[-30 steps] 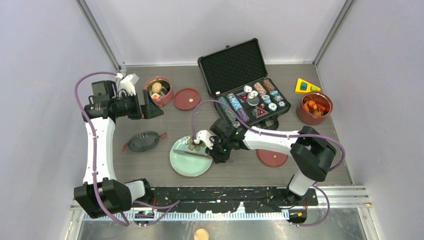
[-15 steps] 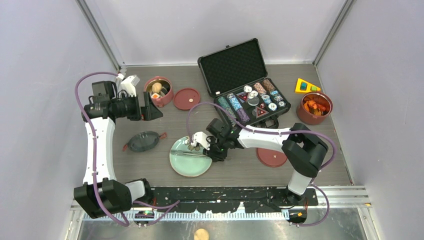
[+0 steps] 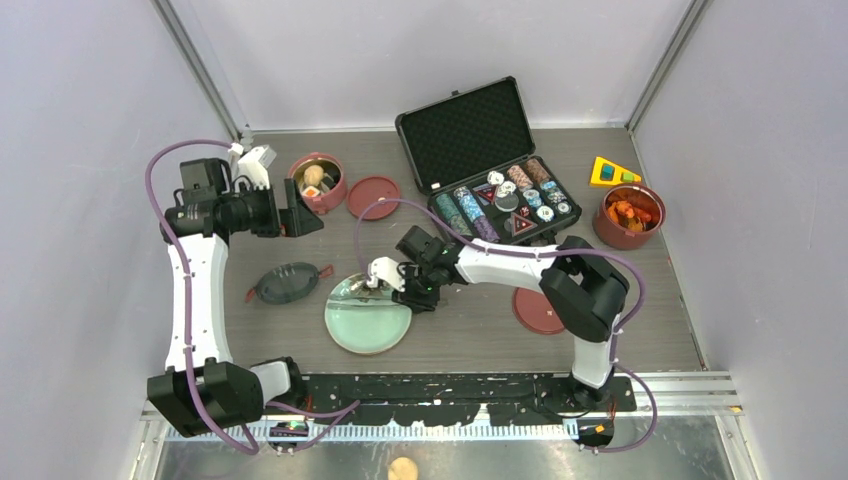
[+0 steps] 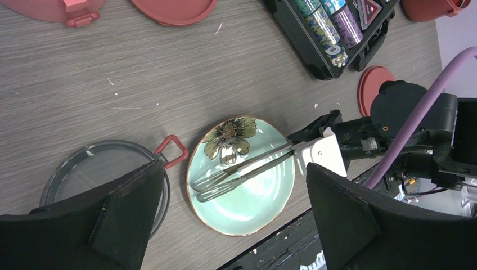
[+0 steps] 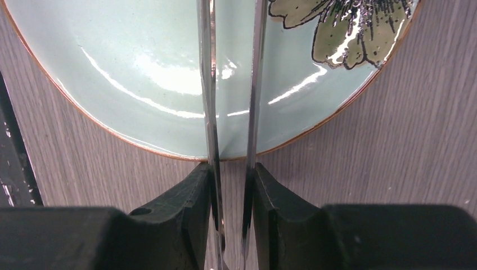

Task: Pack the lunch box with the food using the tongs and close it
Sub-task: Move the plate to the center of the board.

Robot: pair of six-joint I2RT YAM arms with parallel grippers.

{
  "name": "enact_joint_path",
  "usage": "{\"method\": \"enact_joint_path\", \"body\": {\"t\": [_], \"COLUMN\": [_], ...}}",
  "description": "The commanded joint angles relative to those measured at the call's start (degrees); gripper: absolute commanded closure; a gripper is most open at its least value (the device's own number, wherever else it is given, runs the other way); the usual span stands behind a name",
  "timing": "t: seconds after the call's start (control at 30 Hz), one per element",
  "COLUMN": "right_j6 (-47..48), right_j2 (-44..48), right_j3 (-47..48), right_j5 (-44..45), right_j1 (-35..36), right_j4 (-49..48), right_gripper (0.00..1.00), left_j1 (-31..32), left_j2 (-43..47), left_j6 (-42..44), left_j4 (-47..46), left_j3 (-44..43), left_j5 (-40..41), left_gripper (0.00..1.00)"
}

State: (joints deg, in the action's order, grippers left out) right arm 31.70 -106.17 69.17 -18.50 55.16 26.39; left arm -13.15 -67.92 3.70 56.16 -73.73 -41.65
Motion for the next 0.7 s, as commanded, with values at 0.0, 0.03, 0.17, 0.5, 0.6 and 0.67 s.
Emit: {"method": "enact_joint_path", "body": {"t": [0.0,0.03,0.17,0.5,0.6,0.67], "right_j6": [1.52,1.33,-0.38,-4.69,-5.49,-5.99], "right_j2": [-2.79,-3.38,-6.67,-13.51,-15.25,-15.7], "right_j3": [4.48,5.39,9.56,19.76,23.23,24.36], "right_j5": [-1.09,-1.05,-1.42,-1.76,-1.8,-1.61], "right_j1": [1.57,2.04,3.63,6.6,7.07,7.15], "right_j4": [0.02,0.06,0.17,0.19,1.36,1.65], "right_gripper": [0.64,0.64,0.63,0.62,0.62,0.59], "left_j1": [-0.39,-0.48,-0.79,-0.99,-0.99,-0.98], "left_j2": [-0.04,-0.29,-0.94,-2.1,-2.37,-2.42], "left_j6": [-0.54,-0.67,-0.72,-0.62,-0.56,-0.31], "left_j4": [-1.84,-1.8,-1.96,-2.23,-2.27,-2.07], "left_j3": [-2.74,-2.97,-3.48,-4.39,-4.53,-4.6], "left_j5": [0.26,0.25,0.09,-0.27,-0.3,-0.38], "left_gripper": [0.0,0.0,0.0,0.0,0.0,0.0]}}
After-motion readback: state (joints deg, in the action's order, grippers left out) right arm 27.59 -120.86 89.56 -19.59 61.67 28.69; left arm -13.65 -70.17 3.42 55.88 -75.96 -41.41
